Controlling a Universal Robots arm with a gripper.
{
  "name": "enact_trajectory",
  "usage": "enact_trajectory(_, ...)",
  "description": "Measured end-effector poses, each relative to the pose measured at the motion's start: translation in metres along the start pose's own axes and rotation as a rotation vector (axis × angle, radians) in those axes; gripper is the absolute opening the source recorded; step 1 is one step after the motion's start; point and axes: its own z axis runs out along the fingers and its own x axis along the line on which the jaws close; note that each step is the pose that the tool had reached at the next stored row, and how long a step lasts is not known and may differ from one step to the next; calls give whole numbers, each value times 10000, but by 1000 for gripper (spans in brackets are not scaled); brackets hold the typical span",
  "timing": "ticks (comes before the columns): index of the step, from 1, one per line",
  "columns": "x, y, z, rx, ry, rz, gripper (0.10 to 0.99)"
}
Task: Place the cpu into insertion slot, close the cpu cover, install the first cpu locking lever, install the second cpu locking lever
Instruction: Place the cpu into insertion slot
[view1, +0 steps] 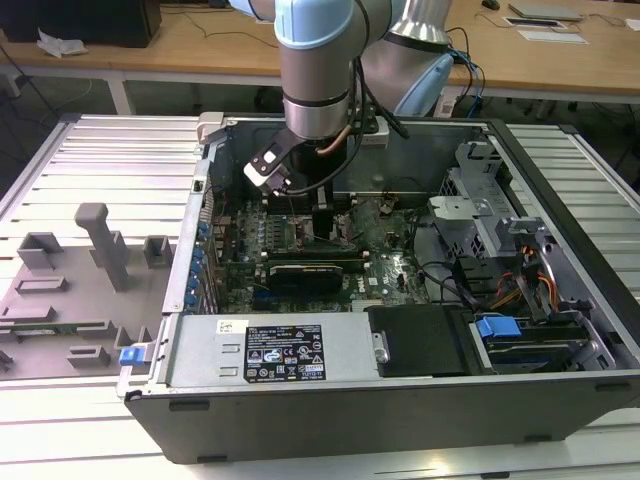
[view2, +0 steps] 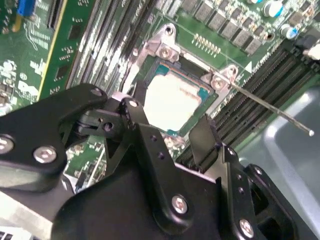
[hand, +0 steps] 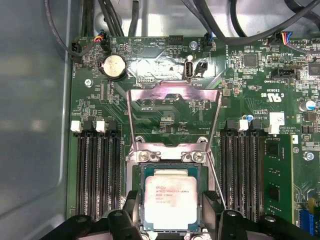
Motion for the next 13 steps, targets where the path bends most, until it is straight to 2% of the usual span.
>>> enact_trajectory(3,0,0,0,1,-9,0,600)
enact_trajectory(6,0,0,-1,1,-16,-1,412)
enact_trajectory(7,0,0,-1,1,-17,-1,412)
enact_trajectory(10,0,0,0,1,-25,-2,231)
enact_trajectory(11,0,0,0,1,-31,-2,110)
enact_trajectory(12,0,0,0,1,-37,-3,106)
enact_trajectory(13,1,4,1,52,-31,1,106)
